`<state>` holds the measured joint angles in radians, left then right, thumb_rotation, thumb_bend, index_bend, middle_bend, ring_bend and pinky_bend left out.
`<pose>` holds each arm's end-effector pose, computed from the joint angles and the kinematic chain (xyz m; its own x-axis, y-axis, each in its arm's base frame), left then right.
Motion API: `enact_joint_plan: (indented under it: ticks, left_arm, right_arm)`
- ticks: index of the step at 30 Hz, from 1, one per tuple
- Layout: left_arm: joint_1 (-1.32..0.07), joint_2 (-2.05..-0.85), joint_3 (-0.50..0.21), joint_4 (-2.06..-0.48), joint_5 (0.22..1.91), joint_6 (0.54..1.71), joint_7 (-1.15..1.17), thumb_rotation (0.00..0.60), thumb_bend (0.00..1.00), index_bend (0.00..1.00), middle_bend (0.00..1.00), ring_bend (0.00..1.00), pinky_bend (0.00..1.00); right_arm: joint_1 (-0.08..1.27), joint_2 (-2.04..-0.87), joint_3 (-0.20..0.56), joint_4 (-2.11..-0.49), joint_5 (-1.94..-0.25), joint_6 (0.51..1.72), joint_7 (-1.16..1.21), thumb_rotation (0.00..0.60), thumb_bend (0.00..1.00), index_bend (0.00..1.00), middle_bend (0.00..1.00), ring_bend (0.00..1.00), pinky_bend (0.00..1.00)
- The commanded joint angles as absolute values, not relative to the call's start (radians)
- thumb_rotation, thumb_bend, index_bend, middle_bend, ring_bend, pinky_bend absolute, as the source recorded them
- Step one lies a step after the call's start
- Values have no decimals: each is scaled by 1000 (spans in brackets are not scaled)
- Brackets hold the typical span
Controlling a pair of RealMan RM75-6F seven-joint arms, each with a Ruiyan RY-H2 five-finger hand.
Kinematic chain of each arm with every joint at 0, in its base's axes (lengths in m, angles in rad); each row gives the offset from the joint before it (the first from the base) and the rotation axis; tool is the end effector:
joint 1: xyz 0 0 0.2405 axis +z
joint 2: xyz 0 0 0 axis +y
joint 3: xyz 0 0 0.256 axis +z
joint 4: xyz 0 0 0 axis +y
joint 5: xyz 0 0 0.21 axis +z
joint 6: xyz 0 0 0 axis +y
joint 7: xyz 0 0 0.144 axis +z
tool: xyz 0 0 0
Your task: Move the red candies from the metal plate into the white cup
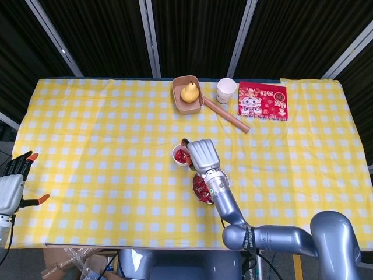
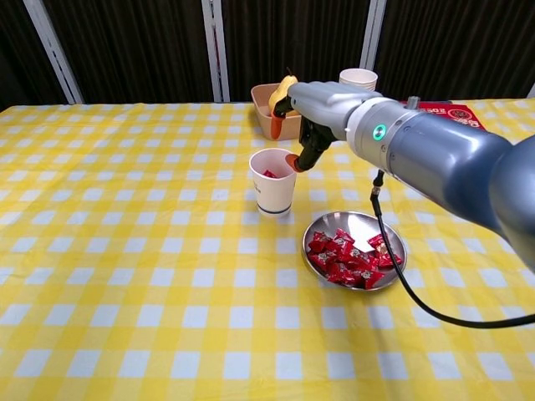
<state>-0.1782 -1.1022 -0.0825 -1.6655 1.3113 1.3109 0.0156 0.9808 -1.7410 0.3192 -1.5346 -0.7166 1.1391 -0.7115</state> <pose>-0.3136 0.2136 0.1499 0.3391 0.1143 0.9338 0.9336 0.0813 -0.3490 -0.0412 -0.3585 -0.0440 0.4113 -0.1973 0.8899 -0.8876 -0.3087 0.3419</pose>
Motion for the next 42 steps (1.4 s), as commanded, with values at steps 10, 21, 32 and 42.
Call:
enact_joint_plan:
  ticks: [10,21,32,42]
  left_arm:
    - [-174,-1102,-80,-1667,1319,1321,17,600,1,48,0,0,0]
    - [-172,-1105,-81,-1667,1321,1328,22,600,1,48,0,0,0]
    - [-172,-1103,-79,-1667,1325,1327,19,600,4,49,0,0,0]
    - [-172,-1103,-81,-1671,1321,1327,21,600,8,49,0,0,0]
  right_arm:
    - [858,-1616,150,-1791,-723,1245,-797,600,425,338,944,968,1000]
    - [810,-1621,69,-1856,-685,1285,-860,600,416,338,944,967,1000]
    - [780,-1631,48,-1877,-690,1304,-871,600,416,338,944,967,1000]
    - [764,-1668,54,-1843,-712,1267,-825,600,416,338,944,968,1000]
